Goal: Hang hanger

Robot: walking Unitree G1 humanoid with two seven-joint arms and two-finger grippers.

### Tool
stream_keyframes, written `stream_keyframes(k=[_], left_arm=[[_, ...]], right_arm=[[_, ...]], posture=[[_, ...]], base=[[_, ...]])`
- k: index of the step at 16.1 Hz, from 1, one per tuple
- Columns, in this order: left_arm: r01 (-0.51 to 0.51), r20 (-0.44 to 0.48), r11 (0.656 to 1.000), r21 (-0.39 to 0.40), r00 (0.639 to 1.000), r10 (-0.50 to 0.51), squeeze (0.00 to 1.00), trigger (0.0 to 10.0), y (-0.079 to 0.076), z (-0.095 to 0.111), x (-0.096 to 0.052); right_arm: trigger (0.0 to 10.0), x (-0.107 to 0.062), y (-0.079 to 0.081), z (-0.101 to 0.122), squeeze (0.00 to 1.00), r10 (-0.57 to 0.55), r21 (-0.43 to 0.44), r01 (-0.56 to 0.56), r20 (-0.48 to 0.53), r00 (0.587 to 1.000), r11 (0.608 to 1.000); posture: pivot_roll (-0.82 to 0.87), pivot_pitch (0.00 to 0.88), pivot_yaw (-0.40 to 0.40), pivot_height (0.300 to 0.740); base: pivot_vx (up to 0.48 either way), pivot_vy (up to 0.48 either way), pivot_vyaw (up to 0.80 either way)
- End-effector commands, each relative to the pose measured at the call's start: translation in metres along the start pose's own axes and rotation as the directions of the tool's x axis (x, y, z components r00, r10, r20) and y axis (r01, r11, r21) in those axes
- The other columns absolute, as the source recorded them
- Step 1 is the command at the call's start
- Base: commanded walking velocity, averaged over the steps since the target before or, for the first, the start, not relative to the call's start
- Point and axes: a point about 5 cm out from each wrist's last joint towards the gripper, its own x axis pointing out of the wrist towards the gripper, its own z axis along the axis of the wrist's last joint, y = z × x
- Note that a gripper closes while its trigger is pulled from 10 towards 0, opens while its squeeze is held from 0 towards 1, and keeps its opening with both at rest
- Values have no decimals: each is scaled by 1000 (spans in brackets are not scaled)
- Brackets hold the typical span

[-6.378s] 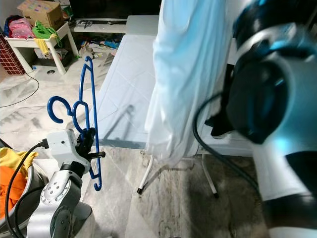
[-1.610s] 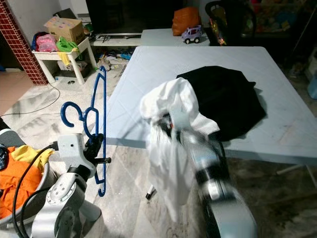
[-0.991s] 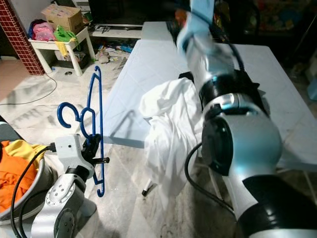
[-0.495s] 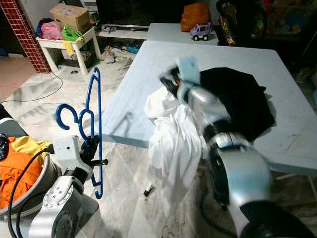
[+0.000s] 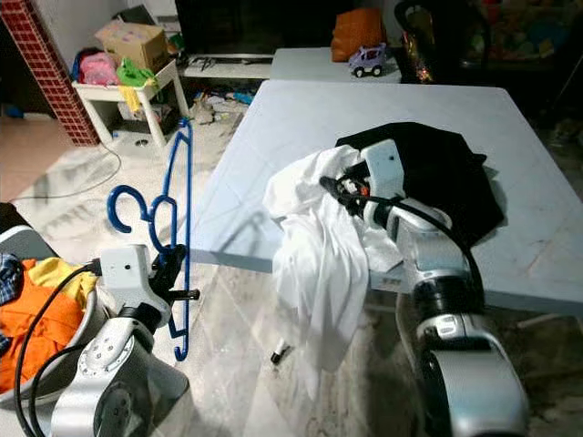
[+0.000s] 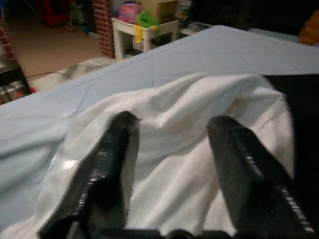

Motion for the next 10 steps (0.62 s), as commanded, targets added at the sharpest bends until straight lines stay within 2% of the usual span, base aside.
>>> stream_keyframes(k=[1,2,4,6,7,8,10], left_arm=[[17,-4,1000,9,1000,-17,0,10000,0,1,2],[21,-2,1000,12,1000,-21,0,10000,0,2,4],[22,-3,1000,13,1000,-22,0,10000,1,2,4],[28,-2,1000,15,1000,-28,0,10000,0,3,6],[29,0,999,16,1000,-29,0,10000,0,3,6],[30,2,999,17,1000,-30,0,10000,0,3,7],[28,4,999,18,1000,-28,0,10000,0,4,7]], right_arm=[[10000,-2,6,7,1000,61,-25,-61,11,998,998],[10000,-16,13,4,1000,149,-32,-149,-26,989,988],[10000,-21,14,2,1000,160,-29,-162,-48,986,986],[10000,-27,23,-11,1000,200,-18,-204,-121,972,979],[10000,-27,29,-16,773,208,-33,-214,-137,969,976],[10000,-28,35,-18,0,210,-28,-216,-146,967,976],[10000,-26,49,-26,0,206,-28,-214,-177,962,976]], posture=[[-50,0,59,740],[-55,0,65,740],[-57,0,67,740],[-59,0,69,740],[-58,0,70,740],[-58,0,70,740],[-55,0,69,740]], base=[[0,0,0],[0,0,0],[0,0,0],[0,0,0],[0,0,0],[0,0,0],[0,0,0]])
